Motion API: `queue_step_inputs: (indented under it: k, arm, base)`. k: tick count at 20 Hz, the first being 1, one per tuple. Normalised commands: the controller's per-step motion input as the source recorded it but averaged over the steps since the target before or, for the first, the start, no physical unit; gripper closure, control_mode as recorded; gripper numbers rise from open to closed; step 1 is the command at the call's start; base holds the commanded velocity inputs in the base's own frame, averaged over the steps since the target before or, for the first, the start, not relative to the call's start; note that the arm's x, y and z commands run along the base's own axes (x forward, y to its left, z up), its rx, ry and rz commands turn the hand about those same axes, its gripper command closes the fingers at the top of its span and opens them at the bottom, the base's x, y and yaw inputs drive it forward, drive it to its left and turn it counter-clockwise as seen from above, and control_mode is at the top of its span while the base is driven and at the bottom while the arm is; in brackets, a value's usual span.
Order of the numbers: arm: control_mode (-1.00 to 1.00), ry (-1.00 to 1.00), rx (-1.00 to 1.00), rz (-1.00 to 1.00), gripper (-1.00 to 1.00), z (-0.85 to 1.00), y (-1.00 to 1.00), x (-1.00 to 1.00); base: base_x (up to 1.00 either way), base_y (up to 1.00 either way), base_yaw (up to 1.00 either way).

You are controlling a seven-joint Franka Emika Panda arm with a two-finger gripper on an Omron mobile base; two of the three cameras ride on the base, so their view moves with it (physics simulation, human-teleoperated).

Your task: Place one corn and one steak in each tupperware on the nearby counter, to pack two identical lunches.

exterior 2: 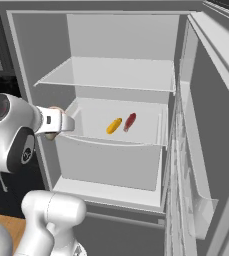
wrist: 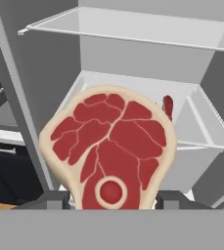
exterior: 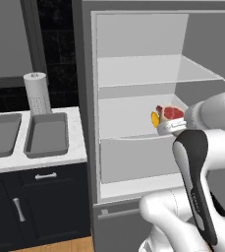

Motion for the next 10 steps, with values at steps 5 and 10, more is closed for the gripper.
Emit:
queue_step_inputs:
  k: [5, 10]
  arm:
    - [-1.00, 0.00, 0.00, 0.00, 1.00, 0.00, 0.00, 0.00]
    - [1.00, 0.00, 0.00, 0.00, 1.00, 0.00, 0.00, 0.00]
  base:
    - [0.00, 0.00, 0.00]
    - [-0.03, 0.01, 0.00]
